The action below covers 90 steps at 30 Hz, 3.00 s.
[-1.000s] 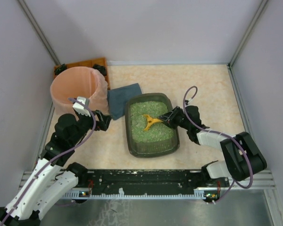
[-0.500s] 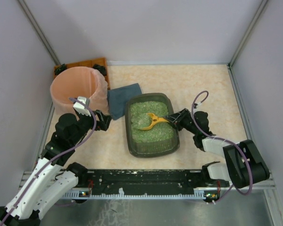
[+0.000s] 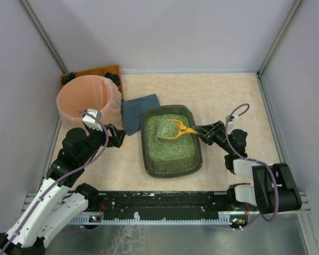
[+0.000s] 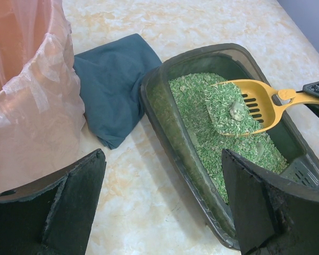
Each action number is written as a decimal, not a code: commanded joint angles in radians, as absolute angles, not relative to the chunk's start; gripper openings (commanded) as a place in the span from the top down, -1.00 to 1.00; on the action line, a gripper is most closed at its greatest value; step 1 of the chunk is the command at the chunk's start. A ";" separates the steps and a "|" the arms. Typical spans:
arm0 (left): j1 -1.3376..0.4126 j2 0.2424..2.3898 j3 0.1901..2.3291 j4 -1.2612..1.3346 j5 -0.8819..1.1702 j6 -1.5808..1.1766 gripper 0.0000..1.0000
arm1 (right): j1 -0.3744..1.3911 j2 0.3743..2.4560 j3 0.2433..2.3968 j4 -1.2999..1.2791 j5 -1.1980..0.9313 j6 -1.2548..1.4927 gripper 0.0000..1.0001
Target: Clean the litter box
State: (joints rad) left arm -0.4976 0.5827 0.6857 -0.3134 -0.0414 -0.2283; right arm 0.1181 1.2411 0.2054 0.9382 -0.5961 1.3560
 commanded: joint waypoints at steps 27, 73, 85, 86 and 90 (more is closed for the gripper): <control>-0.494 0.608 0.689 -0.245 -0.035 -0.230 -0.87 | 0.003 1.194 0.183 1.185 -0.755 1.462 1.00; -0.495 0.585 0.682 -0.234 -0.061 -0.245 -0.93 | 0.019 1.160 0.230 1.068 -0.741 1.376 1.00; -0.494 0.542 0.709 -0.269 -0.107 -0.254 -1.00 | 0.003 1.140 0.268 1.017 -0.735 1.393 1.00; -0.495 0.535 0.713 -0.272 -0.114 -0.254 -1.00 | 0.007 1.135 0.276 1.018 -0.735 1.403 1.00; -0.494 0.507 0.742 -0.296 -0.143 -0.255 -1.00 | 0.016 1.073 0.346 0.855 -0.703 1.373 1.00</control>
